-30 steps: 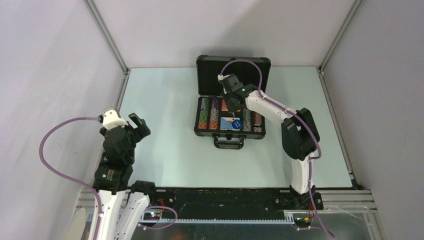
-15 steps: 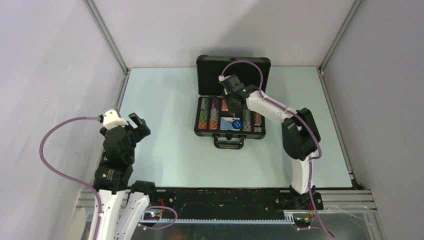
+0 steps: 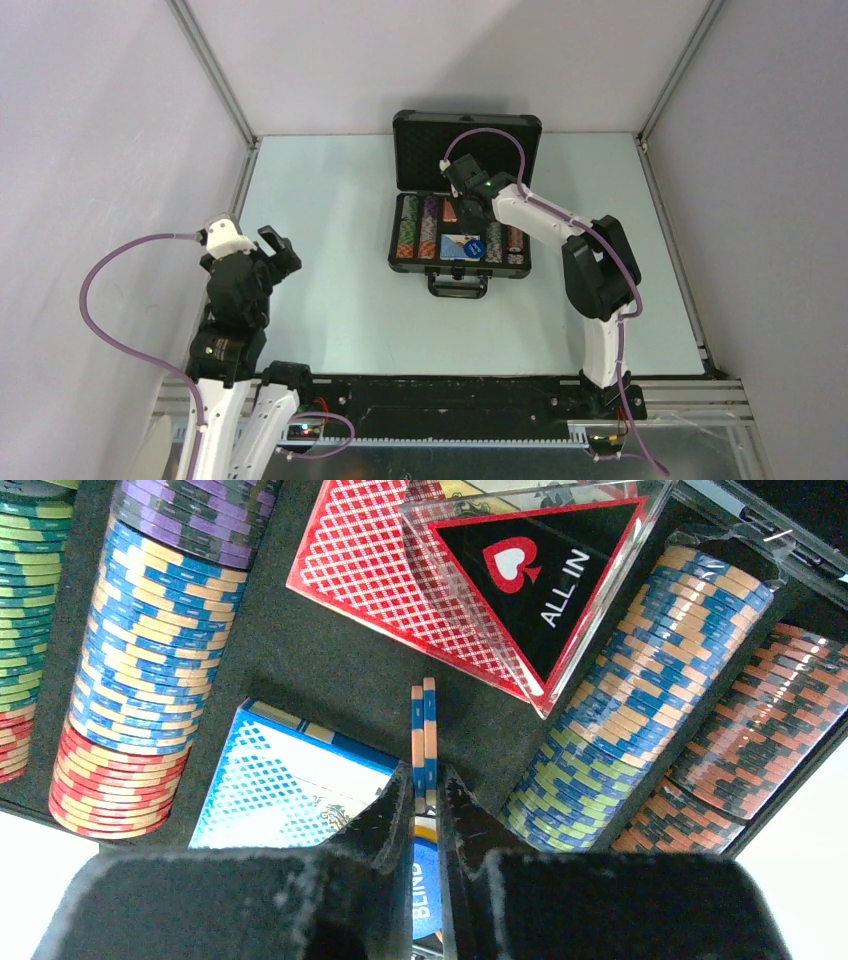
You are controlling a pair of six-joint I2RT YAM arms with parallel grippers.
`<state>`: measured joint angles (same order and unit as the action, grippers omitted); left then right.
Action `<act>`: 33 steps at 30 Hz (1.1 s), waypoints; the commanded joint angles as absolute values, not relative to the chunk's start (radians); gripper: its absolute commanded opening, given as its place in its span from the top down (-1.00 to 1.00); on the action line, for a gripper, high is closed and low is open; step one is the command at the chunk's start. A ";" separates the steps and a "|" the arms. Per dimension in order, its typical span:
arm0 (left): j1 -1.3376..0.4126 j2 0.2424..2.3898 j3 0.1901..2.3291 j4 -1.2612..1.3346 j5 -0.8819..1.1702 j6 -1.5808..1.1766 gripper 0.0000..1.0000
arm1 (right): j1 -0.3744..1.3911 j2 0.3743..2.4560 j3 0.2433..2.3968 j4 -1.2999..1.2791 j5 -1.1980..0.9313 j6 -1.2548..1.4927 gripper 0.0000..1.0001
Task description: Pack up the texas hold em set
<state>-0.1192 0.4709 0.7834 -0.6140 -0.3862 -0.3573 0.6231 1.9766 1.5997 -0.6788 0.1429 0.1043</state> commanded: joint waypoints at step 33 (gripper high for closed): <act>-0.115 0.464 0.782 -0.585 -0.368 -0.339 -0.74 | 0.420 1.576 1.412 -0.694 -0.121 -0.223 1.00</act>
